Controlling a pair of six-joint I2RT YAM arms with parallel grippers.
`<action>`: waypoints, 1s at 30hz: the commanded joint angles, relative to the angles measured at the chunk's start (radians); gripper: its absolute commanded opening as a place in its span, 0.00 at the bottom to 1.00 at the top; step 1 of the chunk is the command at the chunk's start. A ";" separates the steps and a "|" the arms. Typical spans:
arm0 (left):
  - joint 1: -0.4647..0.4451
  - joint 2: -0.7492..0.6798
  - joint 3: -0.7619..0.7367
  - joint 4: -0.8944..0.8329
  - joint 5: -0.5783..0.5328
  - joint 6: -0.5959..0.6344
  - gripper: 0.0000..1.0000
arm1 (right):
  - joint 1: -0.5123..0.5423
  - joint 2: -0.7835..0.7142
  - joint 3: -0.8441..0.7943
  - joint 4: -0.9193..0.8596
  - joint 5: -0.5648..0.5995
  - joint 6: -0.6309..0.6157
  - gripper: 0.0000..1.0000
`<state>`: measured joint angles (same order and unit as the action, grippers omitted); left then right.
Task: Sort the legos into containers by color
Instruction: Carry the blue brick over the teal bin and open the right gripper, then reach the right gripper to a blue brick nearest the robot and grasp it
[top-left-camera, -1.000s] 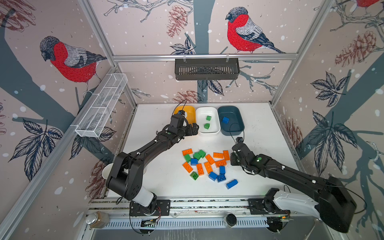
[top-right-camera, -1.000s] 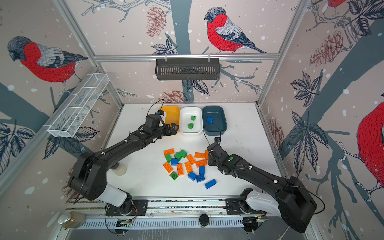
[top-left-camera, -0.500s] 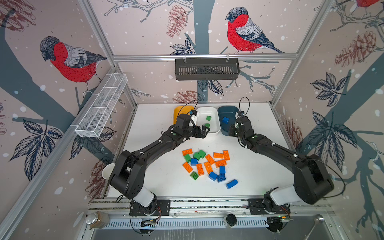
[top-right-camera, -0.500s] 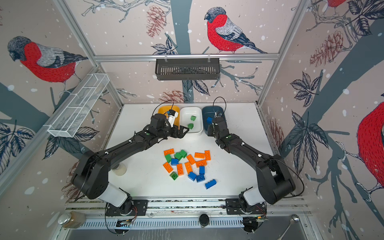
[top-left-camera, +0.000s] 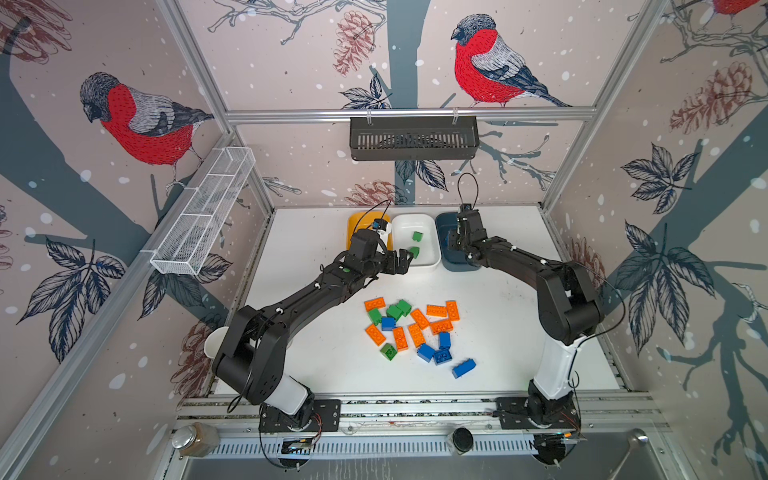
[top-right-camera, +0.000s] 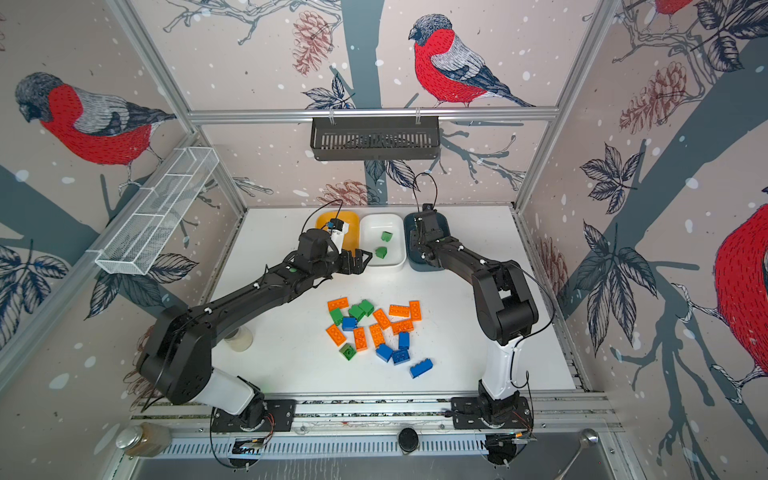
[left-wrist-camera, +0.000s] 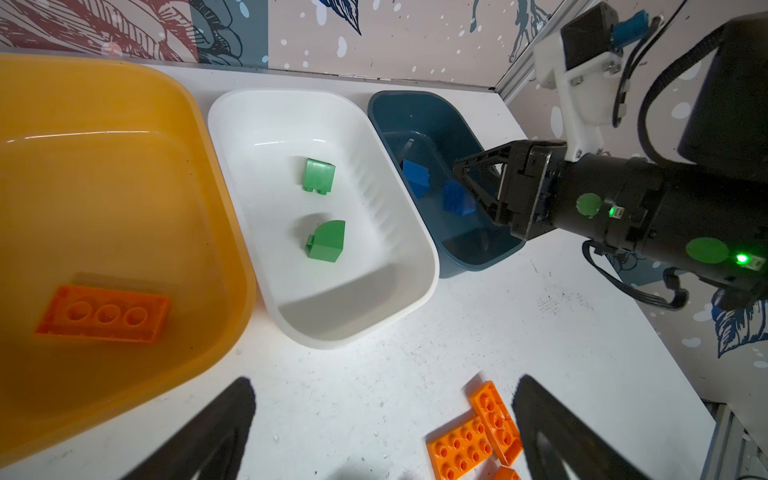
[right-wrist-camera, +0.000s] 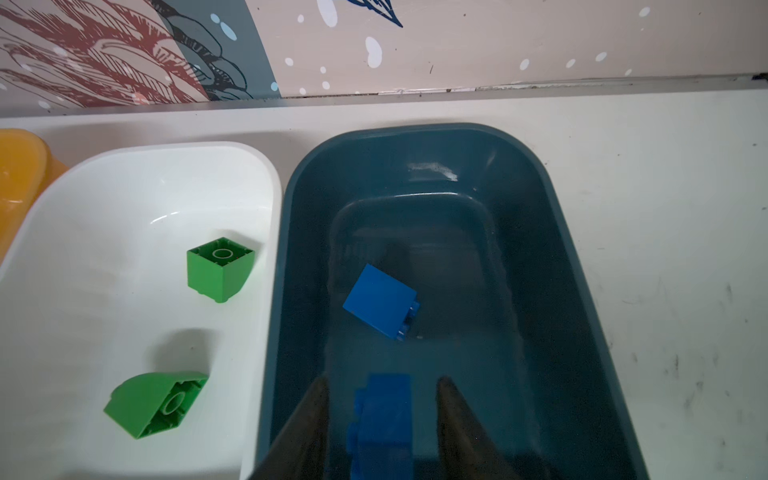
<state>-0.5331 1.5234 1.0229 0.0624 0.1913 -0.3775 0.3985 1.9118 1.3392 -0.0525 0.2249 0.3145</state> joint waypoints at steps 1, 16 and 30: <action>-0.001 -0.011 -0.001 0.022 -0.005 -0.002 0.97 | 0.001 -0.011 0.014 -0.046 0.055 -0.003 0.50; -0.026 -0.043 -0.071 0.097 0.097 -0.009 0.97 | 0.152 -0.544 -0.455 -0.292 0.012 0.124 0.76; -0.028 -0.095 -0.145 0.156 0.100 -0.084 0.97 | 0.432 -0.996 -0.751 -0.534 -0.175 0.426 0.99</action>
<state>-0.5606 1.4422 0.8845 0.1600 0.2920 -0.4431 0.7902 0.9463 0.6136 -0.5224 0.0792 0.6315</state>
